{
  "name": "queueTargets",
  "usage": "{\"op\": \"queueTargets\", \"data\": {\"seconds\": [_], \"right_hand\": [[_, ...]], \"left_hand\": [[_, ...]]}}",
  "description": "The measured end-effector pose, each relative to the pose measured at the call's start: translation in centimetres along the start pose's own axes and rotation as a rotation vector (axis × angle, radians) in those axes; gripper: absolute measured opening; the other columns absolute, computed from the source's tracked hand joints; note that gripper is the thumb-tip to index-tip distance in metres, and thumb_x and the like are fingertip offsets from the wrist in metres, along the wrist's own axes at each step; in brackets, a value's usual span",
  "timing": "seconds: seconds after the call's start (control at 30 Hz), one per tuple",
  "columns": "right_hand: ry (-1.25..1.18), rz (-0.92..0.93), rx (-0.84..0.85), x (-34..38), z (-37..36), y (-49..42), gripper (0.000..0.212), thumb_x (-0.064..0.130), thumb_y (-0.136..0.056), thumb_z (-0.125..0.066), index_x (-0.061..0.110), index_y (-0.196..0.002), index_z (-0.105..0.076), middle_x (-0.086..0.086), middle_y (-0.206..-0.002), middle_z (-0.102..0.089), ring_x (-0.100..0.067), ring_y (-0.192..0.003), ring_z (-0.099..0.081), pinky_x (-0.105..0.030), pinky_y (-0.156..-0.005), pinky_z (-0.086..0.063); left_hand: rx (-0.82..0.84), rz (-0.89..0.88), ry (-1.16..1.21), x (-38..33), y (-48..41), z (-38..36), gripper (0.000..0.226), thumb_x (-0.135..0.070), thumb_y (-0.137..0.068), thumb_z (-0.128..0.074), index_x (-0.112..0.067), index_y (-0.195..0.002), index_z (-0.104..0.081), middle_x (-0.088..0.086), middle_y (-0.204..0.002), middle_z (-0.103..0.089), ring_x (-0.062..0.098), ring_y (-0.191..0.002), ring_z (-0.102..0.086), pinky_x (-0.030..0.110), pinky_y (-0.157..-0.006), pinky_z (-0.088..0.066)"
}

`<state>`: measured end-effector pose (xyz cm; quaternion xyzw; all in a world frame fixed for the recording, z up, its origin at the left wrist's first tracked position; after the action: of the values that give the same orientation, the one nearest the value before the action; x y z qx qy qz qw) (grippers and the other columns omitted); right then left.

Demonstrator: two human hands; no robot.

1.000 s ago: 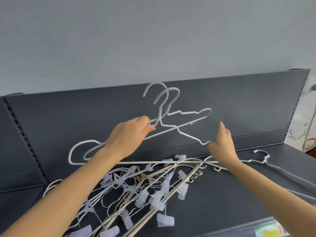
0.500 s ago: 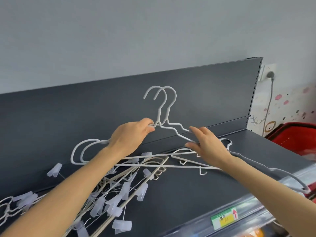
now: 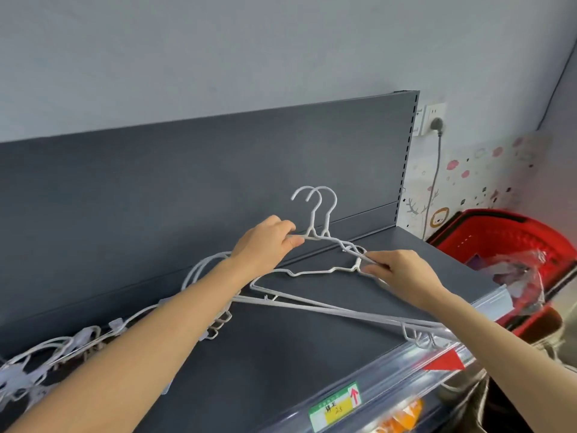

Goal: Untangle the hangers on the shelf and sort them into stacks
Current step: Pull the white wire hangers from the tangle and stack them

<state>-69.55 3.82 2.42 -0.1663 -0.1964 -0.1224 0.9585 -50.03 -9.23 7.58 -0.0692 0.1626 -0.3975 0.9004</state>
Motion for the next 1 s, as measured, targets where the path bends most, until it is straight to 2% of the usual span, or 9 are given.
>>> {"op": "queueTargets", "data": {"seconds": [0.1, 0.27, 0.37, 0.53, 0.63, 0.8, 0.9, 0.97, 1.0], "right_hand": [[0.062, -0.089, 0.04, -3.7, -0.5, 0.3, 0.019, 0.043, -0.091, -0.055, 0.027, -0.085, -0.065, 0.005, -0.065, -0.06, -0.019, -0.063, -0.055, -0.033, -0.053, -0.044], [-0.036, -0.286, 0.052, -8.6, -1.9, 0.9, 0.024, 0.037, -0.091, -0.057, 0.019, -0.078, -0.067, -0.002, -0.062, -0.058, -0.019, -0.057, -0.047, -0.03, -0.052, -0.037], [-0.077, -0.375, 0.09, -10.3, -2.9, 0.4, 0.031, 0.038, -0.091, -0.057, 0.012, -0.074, -0.064, -0.002, -0.057, -0.05, -0.018, -0.055, -0.038, -0.029, -0.053, -0.033], [-0.037, -0.375, 0.142, -10.5, -3.3, -0.1, 0.034, 0.036, -0.093, -0.053, 0.014, -0.069, -0.063, -0.004, -0.068, -0.066, -0.018, -0.057, -0.053, -0.028, -0.053, -0.041], [0.023, -0.347, 0.163, -10.1, -3.3, -0.4, 0.034, 0.037, -0.094, -0.051, 0.019, -0.067, -0.06, -0.001, -0.071, -0.066, -0.02, -0.064, -0.06, -0.03, -0.058, -0.048], [0.167, -0.3, 0.236, -10.7, -4.5, -0.4, 0.036, 0.038, -0.095, -0.05, 0.022, -0.062, -0.054, 0.001, -0.071, -0.065, -0.02, -0.067, -0.06, -0.032, -0.061, -0.05], [0.273, -0.243, 0.201, -10.0, -4.3, -1.2, 0.033, 0.046, -0.094, -0.047, 0.02, -0.079, -0.062, -0.002, -0.088, -0.068, -0.021, -0.081, -0.059, -0.033, -0.068, -0.051], [0.235, -0.201, 0.217, -9.0, -4.2, -1.6, 0.047, 0.057, -0.089, -0.048, 0.019, -0.112, -0.062, -0.006, -0.114, -0.064, -0.025, -0.104, -0.056, -0.037, -0.085, -0.05], [0.18, -0.2, 0.271, -8.5, -4.4, -1.5, 0.063, 0.064, -0.084, -0.049, 0.019, -0.128, -0.053, -0.007, -0.125, -0.058, -0.026, -0.113, -0.053, -0.038, -0.093, -0.048]], "left_hand": [[0.013, -0.026, 0.002, -1.0, -1.2, -1.3, 0.047, -0.044, -0.097, -0.043, -0.02, -0.137, -0.044, -0.002, -0.135, -0.042, 0.02, -0.115, -0.05, 0.038, -0.093, -0.044], [0.069, -0.026, -0.035, -0.2, -1.7, -3.8, 0.045, -0.032, -0.097, -0.045, -0.021, -0.14, -0.039, -0.005, -0.141, -0.038, 0.017, -0.115, -0.05, 0.037, -0.093, -0.046], [0.126, -0.028, -0.058, 0.4, -1.6, -5.2, 0.051, -0.034, -0.093, -0.051, -0.023, -0.142, -0.037, -0.006, -0.142, -0.038, 0.016, -0.123, -0.044, 0.039, -0.098, -0.044], [0.233, -0.083, -0.117, 1.1, -0.8, -7.2, 0.068, -0.046, -0.087, -0.058, -0.024, -0.146, -0.032, -0.005, -0.148, -0.033, 0.016, -0.135, -0.033, 0.032, -0.108, -0.033], [0.305, -0.089, -0.123, 1.5, -0.1, -8.3, 0.076, -0.047, -0.083, -0.063, -0.025, -0.147, -0.028, -0.005, -0.15, -0.029, 0.015, -0.138, -0.026, 0.031, -0.11, -0.027], [0.36, -0.088, -0.162, 1.5, 0.4, -9.7, 0.086, -0.046, -0.078, -0.069, -0.026, -0.148, -0.024, -0.004, -0.152, -0.023, 0.018, -0.141, -0.02, 0.034, -0.112, -0.027], [0.381, -0.082, -0.165, 1.5, 0.6, -10.4, 0.083, -0.04, -0.076, -0.072, -0.025, -0.145, -0.027, -0.002, -0.15, -0.026, 0.019, -0.139, -0.023, 0.035, -0.109, -0.032], [0.379, -0.064, -0.163, 1.6, 0.8, -10.7, 0.08, -0.035, -0.077, -0.072, -0.023, -0.144, -0.029, -0.001, -0.149, -0.027, 0.02, -0.138, -0.025, 0.036, -0.108, -0.034], [0.377, -0.055, -0.159, 1.7, 0.9, -10.8, 0.08, -0.034, -0.078, -0.071, -0.023, -0.144, -0.028, 0.0, -0.15, -0.026, 0.02, -0.138, -0.024, 0.037, -0.108, -0.034]]}}
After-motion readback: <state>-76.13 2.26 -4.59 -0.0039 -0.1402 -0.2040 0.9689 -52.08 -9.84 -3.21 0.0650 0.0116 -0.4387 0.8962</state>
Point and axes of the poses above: each hand's wrist, its own y-axis away from the middle knuckle, its own z-axis out of the back of the hand, x = y × z, the point moved 8 cm from there along -y, towards the middle knuckle
